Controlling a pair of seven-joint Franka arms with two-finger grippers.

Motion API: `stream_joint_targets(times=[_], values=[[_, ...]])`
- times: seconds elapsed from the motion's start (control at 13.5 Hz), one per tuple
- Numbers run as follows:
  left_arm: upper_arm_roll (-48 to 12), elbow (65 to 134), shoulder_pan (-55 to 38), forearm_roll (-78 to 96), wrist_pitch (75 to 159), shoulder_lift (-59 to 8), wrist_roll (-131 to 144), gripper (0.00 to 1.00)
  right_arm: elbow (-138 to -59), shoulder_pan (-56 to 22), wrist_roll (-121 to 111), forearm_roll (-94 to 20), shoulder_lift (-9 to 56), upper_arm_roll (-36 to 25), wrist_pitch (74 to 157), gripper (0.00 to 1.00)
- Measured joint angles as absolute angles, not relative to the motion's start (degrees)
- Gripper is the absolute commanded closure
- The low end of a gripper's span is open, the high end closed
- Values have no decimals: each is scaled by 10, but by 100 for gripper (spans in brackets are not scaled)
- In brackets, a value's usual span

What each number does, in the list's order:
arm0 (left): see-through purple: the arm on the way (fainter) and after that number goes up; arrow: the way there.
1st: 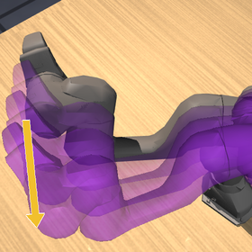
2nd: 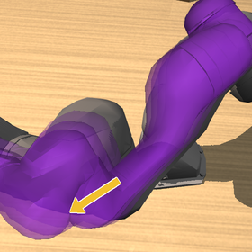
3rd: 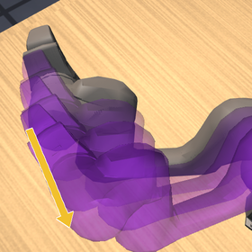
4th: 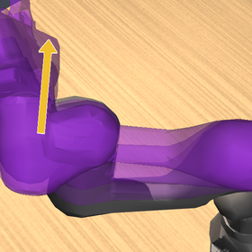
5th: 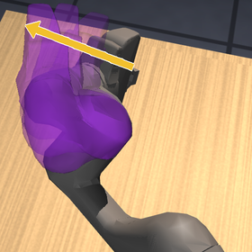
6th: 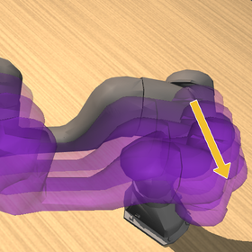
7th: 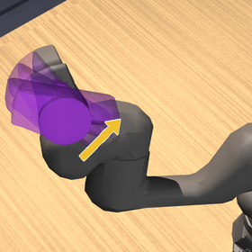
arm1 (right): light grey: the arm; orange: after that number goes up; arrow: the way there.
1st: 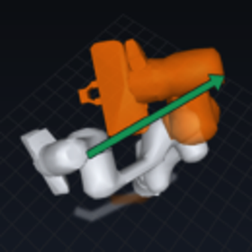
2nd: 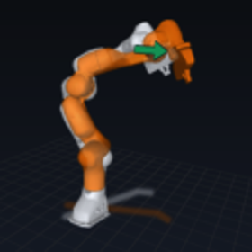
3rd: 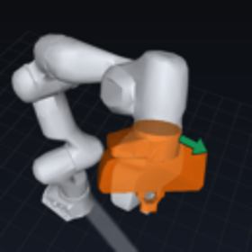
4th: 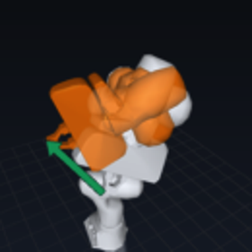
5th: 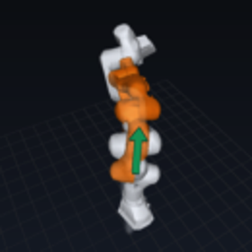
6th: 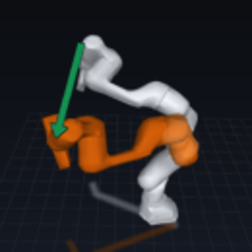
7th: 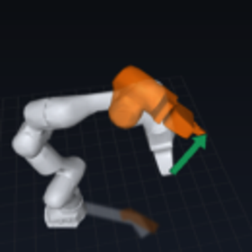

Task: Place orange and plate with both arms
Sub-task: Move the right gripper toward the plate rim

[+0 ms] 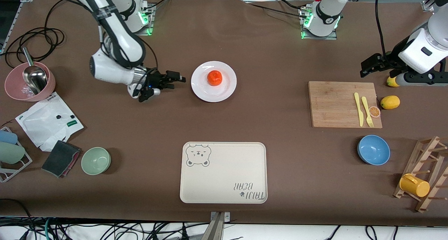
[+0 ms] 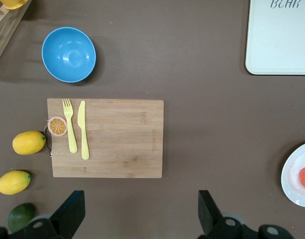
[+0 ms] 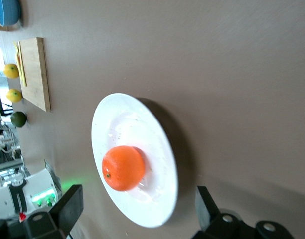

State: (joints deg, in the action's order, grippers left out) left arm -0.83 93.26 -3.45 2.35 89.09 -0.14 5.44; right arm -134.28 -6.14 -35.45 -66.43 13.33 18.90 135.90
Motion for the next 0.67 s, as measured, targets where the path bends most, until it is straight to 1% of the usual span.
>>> stream_joint_targets(times=[0.15,0.44,0.67], values=[[-8,933,-35,23,891,-1,54,0,-1351,-63,-393,-721,150,213,1387,0],[-8,933,-35,23,890,-1,54,0,-1352,-61,-484,-806,190,215,1391,0],[-8,933,-35,23,890,-1,54,0,-1352,-61,-509,-823,204,215,1392,0]])
